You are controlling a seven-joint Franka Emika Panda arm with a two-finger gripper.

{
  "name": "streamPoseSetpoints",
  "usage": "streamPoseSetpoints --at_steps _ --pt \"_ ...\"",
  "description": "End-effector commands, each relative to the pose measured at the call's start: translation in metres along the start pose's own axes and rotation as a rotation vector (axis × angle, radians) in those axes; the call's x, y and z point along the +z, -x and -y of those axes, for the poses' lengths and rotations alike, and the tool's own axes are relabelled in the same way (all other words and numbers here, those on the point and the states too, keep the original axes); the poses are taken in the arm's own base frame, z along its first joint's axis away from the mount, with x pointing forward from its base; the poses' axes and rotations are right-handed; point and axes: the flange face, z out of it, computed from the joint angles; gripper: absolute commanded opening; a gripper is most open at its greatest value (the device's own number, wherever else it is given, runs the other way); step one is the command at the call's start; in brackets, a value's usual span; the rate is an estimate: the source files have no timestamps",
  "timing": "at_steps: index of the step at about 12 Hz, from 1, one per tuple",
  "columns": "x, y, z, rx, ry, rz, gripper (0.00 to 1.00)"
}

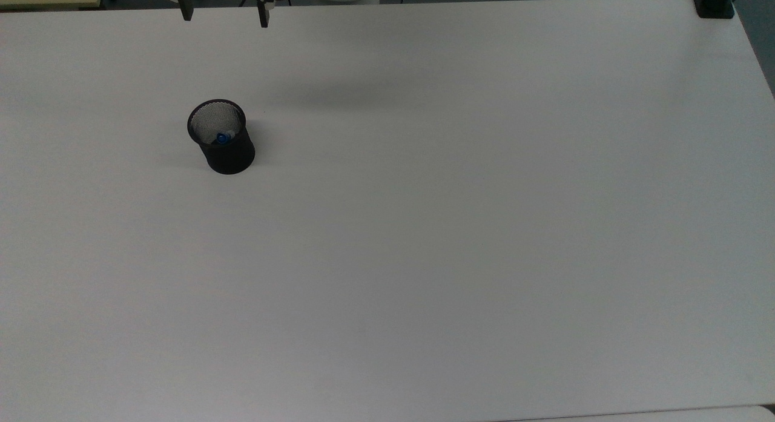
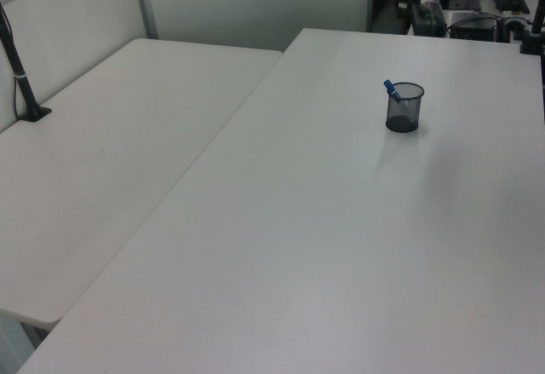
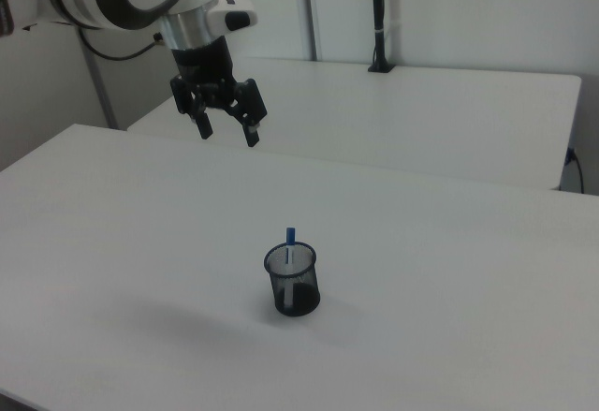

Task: Remove the marker
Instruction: 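Move the open gripper toward the black mesh pen cup, then lower the gripper into the cup and close on the blue-capped marker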

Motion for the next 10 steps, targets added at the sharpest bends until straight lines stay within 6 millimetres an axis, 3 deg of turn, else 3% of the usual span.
streamPoseSetpoints --at_steps 1,3,5,8,10 --pt "0.011 0.016 -0.031 -0.168 -0.004 0.081 1.00" --pt "0.037 0.016 -0.051 -0.146 0.017 0.093 1.00" --pt "0.085 0.020 -0.066 -0.128 0.032 0.042 1.00" --pt "0.146 0.018 -0.062 -0.132 0.040 -0.008 1.00" --pt "0.177 0.007 -0.058 -0.131 0.035 -0.019 0.88"
